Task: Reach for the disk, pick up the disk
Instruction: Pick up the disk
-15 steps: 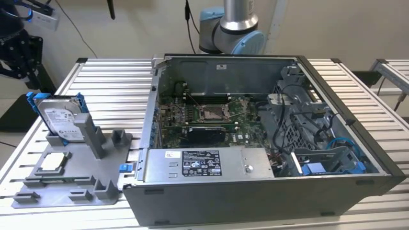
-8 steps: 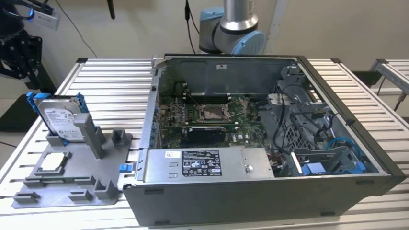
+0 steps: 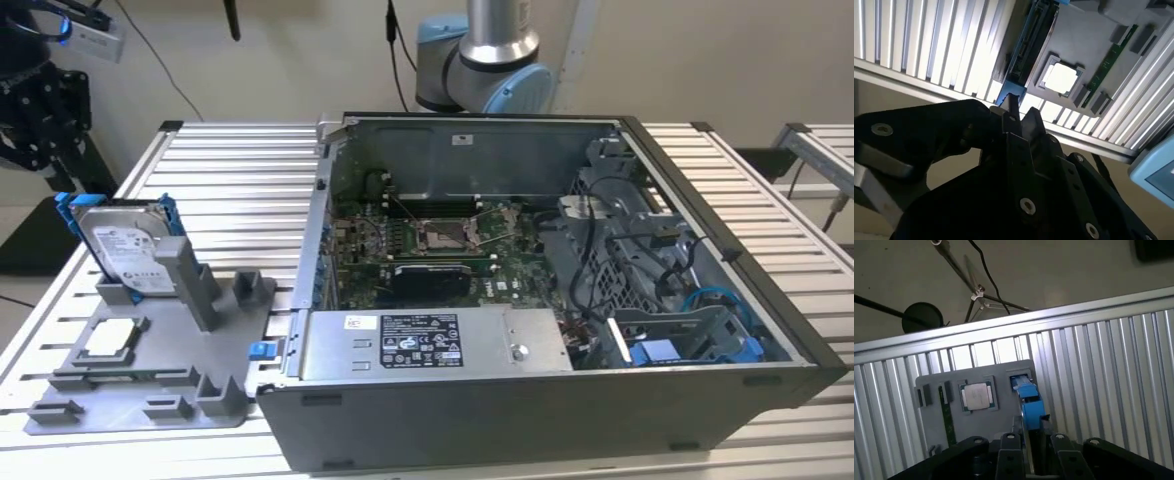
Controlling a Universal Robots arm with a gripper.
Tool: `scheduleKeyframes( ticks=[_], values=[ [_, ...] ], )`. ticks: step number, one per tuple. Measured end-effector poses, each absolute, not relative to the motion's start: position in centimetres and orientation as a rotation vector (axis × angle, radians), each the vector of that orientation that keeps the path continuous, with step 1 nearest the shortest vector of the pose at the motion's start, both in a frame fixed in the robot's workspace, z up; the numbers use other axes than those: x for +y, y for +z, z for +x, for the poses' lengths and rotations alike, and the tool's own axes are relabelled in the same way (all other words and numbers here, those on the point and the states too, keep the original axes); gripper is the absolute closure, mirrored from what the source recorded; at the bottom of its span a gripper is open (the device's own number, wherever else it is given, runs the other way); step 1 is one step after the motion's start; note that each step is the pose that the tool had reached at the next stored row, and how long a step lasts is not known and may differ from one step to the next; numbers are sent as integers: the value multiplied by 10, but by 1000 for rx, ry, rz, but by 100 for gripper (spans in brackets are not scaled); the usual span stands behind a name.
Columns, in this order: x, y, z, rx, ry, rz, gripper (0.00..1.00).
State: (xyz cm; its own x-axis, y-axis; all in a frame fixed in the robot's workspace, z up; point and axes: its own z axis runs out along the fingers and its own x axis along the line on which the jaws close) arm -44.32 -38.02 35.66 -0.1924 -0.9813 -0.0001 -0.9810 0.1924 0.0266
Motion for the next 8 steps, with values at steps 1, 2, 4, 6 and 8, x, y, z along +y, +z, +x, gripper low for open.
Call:
scheduleKeyframes(
  ticks=[1, 2, 4, 6, 8],
  values=[
    [-380, 357, -443, -2413, -32, 1986, 0],
    [-380, 357, -443, -2412, -32, 1986, 0],
    [-380, 357, -443, -2412, -32, 1986, 0],
    [-380, 357, -443, -2412, -32, 1986, 0],
    [-380, 357, -443, -2412, -32, 1986, 0]
  ],
)
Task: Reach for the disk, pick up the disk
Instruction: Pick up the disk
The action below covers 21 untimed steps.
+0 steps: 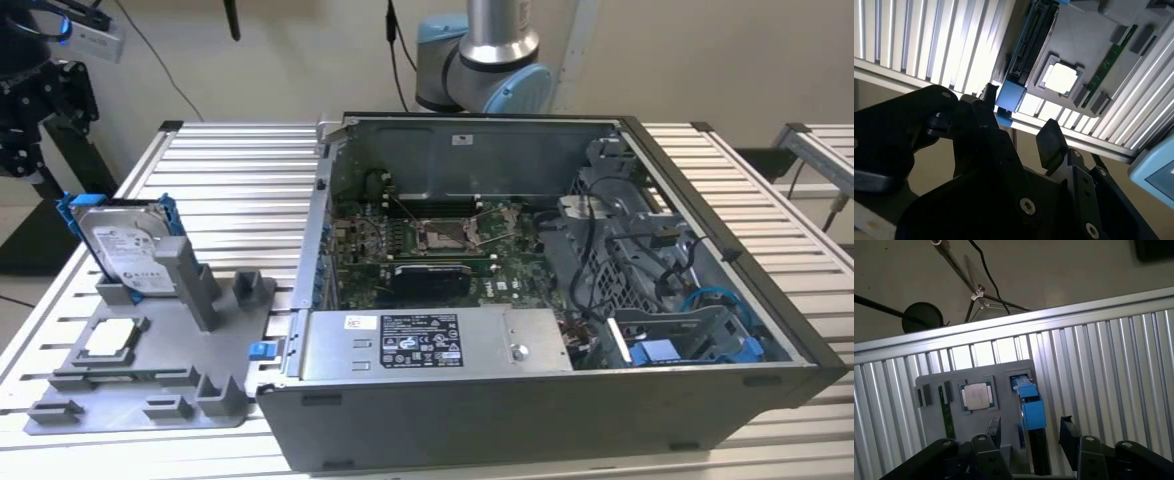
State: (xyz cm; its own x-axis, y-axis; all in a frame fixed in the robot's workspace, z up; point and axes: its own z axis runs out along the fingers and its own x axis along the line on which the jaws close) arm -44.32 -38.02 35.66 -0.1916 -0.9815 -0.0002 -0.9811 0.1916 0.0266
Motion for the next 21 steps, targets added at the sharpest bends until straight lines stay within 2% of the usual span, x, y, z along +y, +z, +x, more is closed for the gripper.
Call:
scheduleKeyframes(
  ticks=[21],
  values=[
    [-376, 329, -443, -2403, -29, 2001, 0]
  ],
)
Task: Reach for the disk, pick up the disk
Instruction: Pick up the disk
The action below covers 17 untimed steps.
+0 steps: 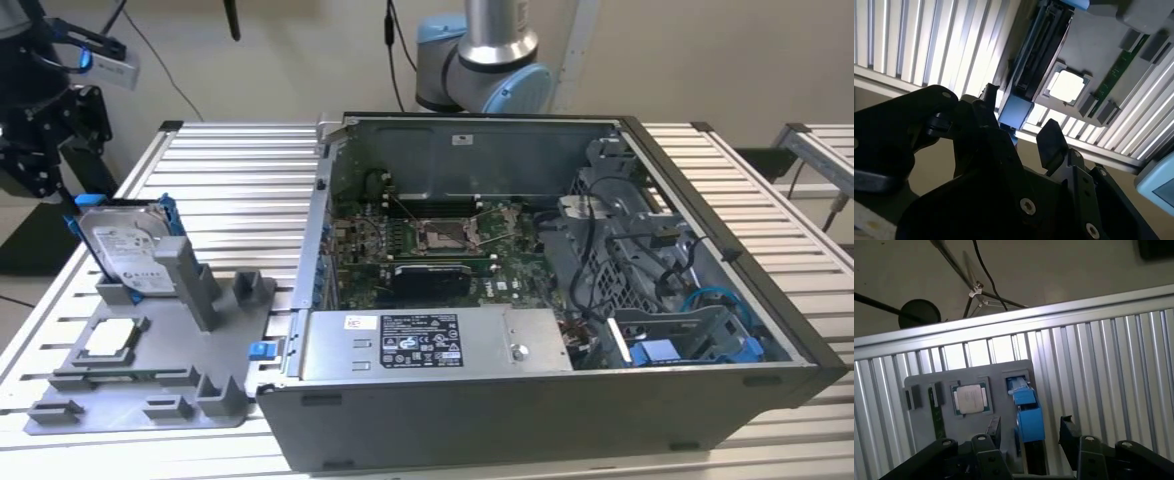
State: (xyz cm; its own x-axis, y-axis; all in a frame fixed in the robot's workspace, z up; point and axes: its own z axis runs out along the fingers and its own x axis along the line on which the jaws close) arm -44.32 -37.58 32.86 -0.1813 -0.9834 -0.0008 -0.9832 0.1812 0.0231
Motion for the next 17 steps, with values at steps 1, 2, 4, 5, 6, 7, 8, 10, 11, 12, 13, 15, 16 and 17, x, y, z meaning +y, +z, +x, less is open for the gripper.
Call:
scheduleKeyframes(
  ticks=[1, 2, 4, 5, 6, 7, 8, 10, 11, 12, 13, 15, 16, 17],
  values=[
    [-376, 327, -443, -2403, -29, 2001, 0],
    [-376, 325, -443, -2403, -29, 2001, 0],
    [-376, 322, -443, -2403, -29, 2001, 0],
    [-376, 321, -443, -2403, -29, 2001, 0],
    [-376, 320, -443, -2403, -29, 2001, 0],
    [-376, 319, -443, -2403, -29, 2001, 0],
    [-376, 318, -443, -2403, -29, 2001, 0],
    [-376, 316, -443, -2403, -29, 2001, 0],
    [-376, 316, -443, -2403, -29, 2001, 0],
    [-376, 316, -443, -2403, -29, 2001, 0],
    [-376, 315, -443, -2403, -29, 2001, 0],
    [-376, 315, -443, -2403, -29, 2001, 0],
    [-376, 315, -443, -2403, -29, 2001, 0],
    [-376, 314, -443, -2403, -29, 2001, 0]
  ],
)
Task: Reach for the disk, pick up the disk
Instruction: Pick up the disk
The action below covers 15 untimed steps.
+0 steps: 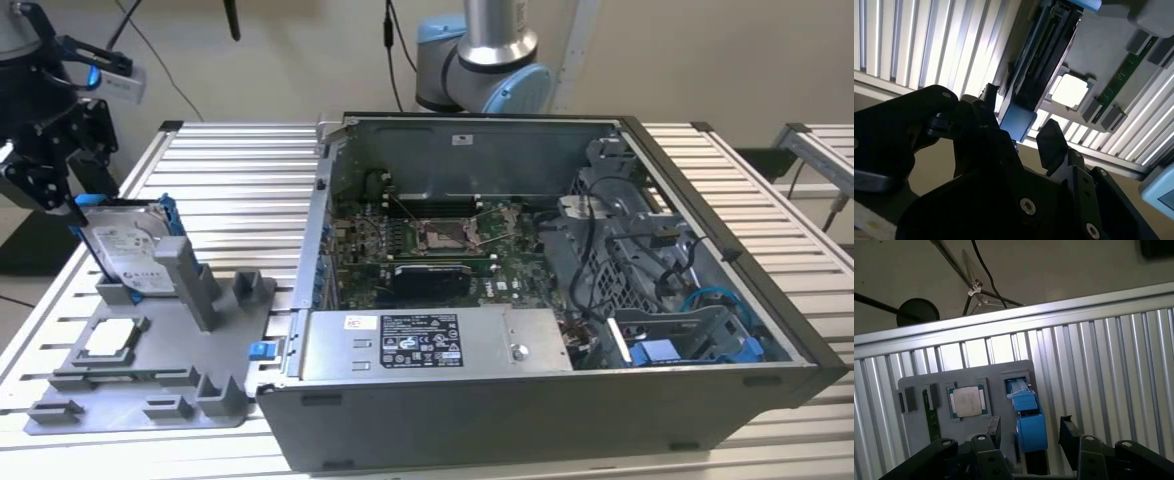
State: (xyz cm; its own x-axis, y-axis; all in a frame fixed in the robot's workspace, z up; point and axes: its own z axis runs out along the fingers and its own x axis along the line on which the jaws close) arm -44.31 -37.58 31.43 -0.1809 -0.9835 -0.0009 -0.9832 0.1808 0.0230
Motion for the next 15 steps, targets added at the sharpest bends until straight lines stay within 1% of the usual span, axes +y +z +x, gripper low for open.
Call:
scheduleKeyframes(
  ticks=[15],
  values=[
    [-376, 309, -443, -2403, -29, 2001, 0]
  ],
)
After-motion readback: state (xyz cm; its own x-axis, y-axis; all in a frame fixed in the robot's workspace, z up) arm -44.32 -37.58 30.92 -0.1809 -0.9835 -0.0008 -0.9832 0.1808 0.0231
